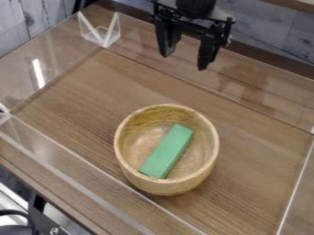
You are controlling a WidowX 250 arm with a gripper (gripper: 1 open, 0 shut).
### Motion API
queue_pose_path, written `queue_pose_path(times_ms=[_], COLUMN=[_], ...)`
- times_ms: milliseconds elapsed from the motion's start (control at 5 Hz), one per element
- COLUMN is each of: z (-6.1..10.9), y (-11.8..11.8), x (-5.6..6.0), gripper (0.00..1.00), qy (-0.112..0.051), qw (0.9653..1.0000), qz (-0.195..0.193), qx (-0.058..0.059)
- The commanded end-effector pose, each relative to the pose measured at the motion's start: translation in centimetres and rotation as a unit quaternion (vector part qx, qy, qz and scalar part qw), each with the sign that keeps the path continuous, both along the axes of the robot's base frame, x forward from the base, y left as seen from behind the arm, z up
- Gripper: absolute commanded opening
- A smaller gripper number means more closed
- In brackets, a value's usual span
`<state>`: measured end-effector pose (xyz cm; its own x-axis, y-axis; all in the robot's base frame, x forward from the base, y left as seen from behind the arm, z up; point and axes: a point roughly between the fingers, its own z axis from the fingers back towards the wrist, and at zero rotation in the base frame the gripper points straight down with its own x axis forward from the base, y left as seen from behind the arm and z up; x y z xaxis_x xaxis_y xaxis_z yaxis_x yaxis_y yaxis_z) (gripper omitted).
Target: Move green stick from inside the wooden bowl to the table next to it
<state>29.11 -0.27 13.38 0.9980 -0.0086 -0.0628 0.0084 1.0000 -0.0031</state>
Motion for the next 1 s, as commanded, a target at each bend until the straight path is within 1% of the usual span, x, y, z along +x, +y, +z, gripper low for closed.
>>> queue_pose_path(times_ms=[0, 200, 400, 600, 800], z=[-3.0, -5.5, -7.2, -8.0, -7.9], y=[0.0, -0.6, -0.9, -1.1, -1.1], x=[-2.0, -4.8, -7.0, -7.6, -7.5], gripper=[1.0, 1.0, 1.0, 1.0, 1.0], qy=[0.051, 0.092, 0.103, 0.084, 0.071], qw=[0.9986, 0.9945, 0.9891, 0.9895, 0.9907], qz=[-0.014, -0.048, -0.104, -0.117, -0.115], qx=[0.0, -0.015, -0.021, -0.016, -0.014])
